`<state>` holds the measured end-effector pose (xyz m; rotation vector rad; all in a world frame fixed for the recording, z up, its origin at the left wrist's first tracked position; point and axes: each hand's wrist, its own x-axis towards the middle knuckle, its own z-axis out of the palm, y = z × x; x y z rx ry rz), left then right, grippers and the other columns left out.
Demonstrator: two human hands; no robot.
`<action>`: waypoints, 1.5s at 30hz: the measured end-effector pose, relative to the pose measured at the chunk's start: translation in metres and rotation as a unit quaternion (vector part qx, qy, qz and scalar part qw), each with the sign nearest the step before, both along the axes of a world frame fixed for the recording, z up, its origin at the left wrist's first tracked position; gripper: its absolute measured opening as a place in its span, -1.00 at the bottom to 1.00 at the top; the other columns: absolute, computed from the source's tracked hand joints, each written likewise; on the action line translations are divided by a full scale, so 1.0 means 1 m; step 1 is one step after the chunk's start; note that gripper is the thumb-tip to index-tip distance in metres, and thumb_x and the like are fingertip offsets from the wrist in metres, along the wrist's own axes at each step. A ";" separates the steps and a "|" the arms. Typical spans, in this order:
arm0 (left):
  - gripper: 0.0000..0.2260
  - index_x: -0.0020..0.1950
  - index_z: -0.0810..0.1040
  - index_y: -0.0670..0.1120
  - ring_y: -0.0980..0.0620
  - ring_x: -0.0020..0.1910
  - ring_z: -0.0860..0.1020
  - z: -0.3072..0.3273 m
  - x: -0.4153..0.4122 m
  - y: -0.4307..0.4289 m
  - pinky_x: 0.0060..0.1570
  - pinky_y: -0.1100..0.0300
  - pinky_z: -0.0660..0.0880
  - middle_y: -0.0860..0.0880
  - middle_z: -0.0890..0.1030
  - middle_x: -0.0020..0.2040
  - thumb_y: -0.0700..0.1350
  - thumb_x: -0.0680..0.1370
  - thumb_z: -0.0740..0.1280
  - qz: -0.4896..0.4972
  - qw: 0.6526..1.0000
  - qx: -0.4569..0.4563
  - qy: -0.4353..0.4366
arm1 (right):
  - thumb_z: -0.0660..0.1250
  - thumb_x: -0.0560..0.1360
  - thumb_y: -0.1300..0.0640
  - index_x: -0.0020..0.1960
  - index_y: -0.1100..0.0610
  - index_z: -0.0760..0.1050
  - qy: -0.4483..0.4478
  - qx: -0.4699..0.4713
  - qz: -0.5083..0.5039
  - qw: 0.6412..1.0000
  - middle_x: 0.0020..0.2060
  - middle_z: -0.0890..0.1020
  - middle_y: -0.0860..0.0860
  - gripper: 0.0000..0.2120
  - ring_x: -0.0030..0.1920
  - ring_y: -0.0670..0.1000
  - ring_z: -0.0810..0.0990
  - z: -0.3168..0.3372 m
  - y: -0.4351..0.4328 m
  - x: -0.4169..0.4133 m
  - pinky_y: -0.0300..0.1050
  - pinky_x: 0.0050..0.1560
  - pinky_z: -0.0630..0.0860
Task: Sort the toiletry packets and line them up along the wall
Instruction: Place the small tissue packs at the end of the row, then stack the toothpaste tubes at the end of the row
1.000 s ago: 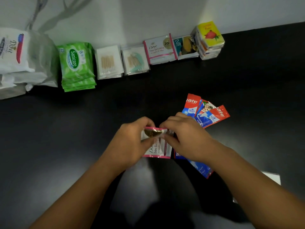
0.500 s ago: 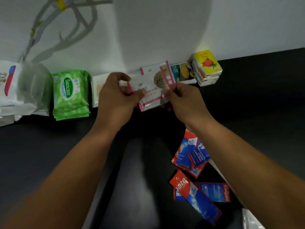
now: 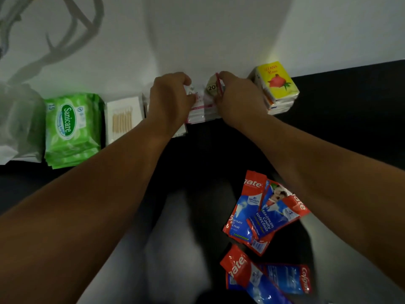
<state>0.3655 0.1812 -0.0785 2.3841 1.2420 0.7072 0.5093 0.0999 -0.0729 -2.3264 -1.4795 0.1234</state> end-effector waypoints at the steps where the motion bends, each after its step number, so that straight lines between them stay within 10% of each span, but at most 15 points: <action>1: -0.68 0.20 0.62 -0.11 -0.07 0.06 0.57 -0.001 0.002 -0.002 -0.03 0.29 0.32 -0.13 0.61 0.12 -0.06 0.48 0.48 0.008 1.000 0.013 0.016 | 0.20 0.56 0.14 0.31 0.09 0.42 -0.035 -0.009 0.016 0.999 0.11 0.61 0.17 -0.67 0.13 0.25 0.56 -0.003 0.000 0.000 0.06 0.06 0.52; 12: -0.76 0.18 0.64 -0.03 -0.22 0.10 0.49 0.001 0.009 -0.022 0.06 0.00 0.39 -0.15 0.57 0.10 -0.19 0.61 0.24 0.041 0.967 0.139 0.209 | 0.21 0.59 0.12 0.35 0.17 0.44 -0.123 -0.070 0.080 0.987 0.25 0.48 0.20 -0.65 0.27 0.24 0.43 0.000 -0.003 -0.001 0.09 0.19 0.42; 21: -0.78 0.13 0.65 -0.07 -0.15 0.09 0.57 0.030 -0.029 -0.085 0.13 -0.01 0.48 -0.14 0.63 0.09 -0.03 0.56 0.30 -0.050 0.998 0.044 0.014 | 0.27 0.56 0.10 0.20 0.11 0.58 -0.008 0.010 0.103 0.995 0.14 0.58 0.14 -0.75 0.18 0.16 0.52 0.044 -0.085 -0.019 0.08 0.19 0.48; 31: -0.88 0.04 0.67 0.00 0.01 -0.03 0.54 0.021 -0.077 -0.248 0.02 0.05 0.53 0.02 0.62 -0.02 -0.09 0.52 0.43 -0.146 0.983 -0.108 0.014 | 0.32 0.55 0.13 0.20 0.03 0.58 0.094 -0.076 0.062 0.991 0.12 0.60 0.01 -0.76 0.17 0.04 0.52 0.057 -0.254 -0.058 0.00 0.15 0.51; 45: -0.39 0.38 0.45 0.00 -0.09 0.28 0.36 0.018 -0.041 -0.400 0.22 -0.03 0.28 -0.01 0.46 0.28 0.32 0.45 0.35 -0.267 0.938 -0.037 0.219 | 0.45 0.44 0.11 0.50 -0.08 0.22 0.038 -0.321 -0.070 0.944 0.40 0.32 -0.03 -0.30 0.39 0.09 0.29 0.040 -0.429 -0.053 0.09 0.33 0.41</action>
